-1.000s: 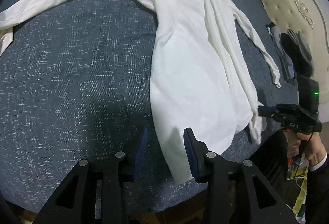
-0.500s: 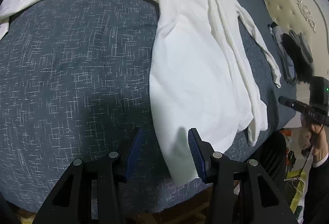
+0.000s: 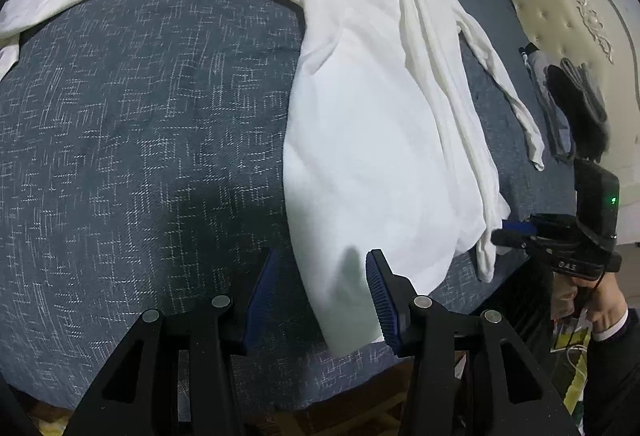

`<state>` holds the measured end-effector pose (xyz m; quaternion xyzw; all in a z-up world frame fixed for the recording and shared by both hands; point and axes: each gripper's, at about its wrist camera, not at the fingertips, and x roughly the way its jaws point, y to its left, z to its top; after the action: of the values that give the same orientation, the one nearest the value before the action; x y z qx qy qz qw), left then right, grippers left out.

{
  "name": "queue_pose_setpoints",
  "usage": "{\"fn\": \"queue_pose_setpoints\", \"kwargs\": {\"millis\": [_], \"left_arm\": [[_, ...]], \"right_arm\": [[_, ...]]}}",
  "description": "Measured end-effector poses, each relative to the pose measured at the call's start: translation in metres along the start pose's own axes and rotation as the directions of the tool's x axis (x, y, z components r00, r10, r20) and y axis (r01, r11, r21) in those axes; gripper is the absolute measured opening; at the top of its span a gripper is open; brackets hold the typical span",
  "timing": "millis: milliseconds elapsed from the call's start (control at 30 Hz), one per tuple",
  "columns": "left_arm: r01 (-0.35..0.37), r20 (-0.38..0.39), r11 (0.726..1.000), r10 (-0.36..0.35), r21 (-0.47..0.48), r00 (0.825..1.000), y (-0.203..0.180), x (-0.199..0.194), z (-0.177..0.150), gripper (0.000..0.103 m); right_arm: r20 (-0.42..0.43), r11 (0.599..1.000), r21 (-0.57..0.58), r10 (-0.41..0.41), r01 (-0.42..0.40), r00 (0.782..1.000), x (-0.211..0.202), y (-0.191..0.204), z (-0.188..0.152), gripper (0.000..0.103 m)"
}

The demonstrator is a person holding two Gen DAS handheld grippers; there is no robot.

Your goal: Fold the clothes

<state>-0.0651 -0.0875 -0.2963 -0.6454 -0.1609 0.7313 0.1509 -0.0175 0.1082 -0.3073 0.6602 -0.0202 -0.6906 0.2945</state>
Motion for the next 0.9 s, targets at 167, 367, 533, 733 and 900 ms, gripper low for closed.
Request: {"fn": "queue_pose_setpoints", "kwargs": {"millis": [167, 367, 533, 733, 900], "left_arm": [[-0.002, -0.002, 1.000, 0.002, -0.006, 1.000, 0.005, 0.000, -0.002, 0.050], [0.009, -0.010, 1.000, -0.009, -0.016, 1.000, 0.008, 0.004, -0.002, 0.050], [0.017, -0.021, 1.000, -0.018, -0.022, 1.000, 0.003, 0.013, -0.003, 0.050], [0.026, -0.031, 0.999, -0.027, -0.033, 0.999, 0.002, 0.018, -0.004, 0.050], [0.024, -0.030, 0.999, -0.025, -0.031, 0.999, 0.001, 0.018, -0.006, 0.050]], "right_arm": [[0.084, 1.000, 0.020, 0.018, -0.020, 0.996, -0.024, -0.011, -0.002, 0.004], [0.197, 0.996, 0.079, 0.019, -0.036, 0.980, -0.074, -0.044, -0.006, 0.004], [0.243, 0.984, 0.173, -0.010, -0.033, 0.970, -0.097, -0.082, -0.015, 0.004], [0.251, 0.973, 0.229, -0.052, -0.007, 0.967, -0.101, -0.106, -0.025, 0.004], [0.282, 0.956, 0.292, -0.098, 0.012, 0.955, -0.113, -0.137, -0.029, 0.004]]}}
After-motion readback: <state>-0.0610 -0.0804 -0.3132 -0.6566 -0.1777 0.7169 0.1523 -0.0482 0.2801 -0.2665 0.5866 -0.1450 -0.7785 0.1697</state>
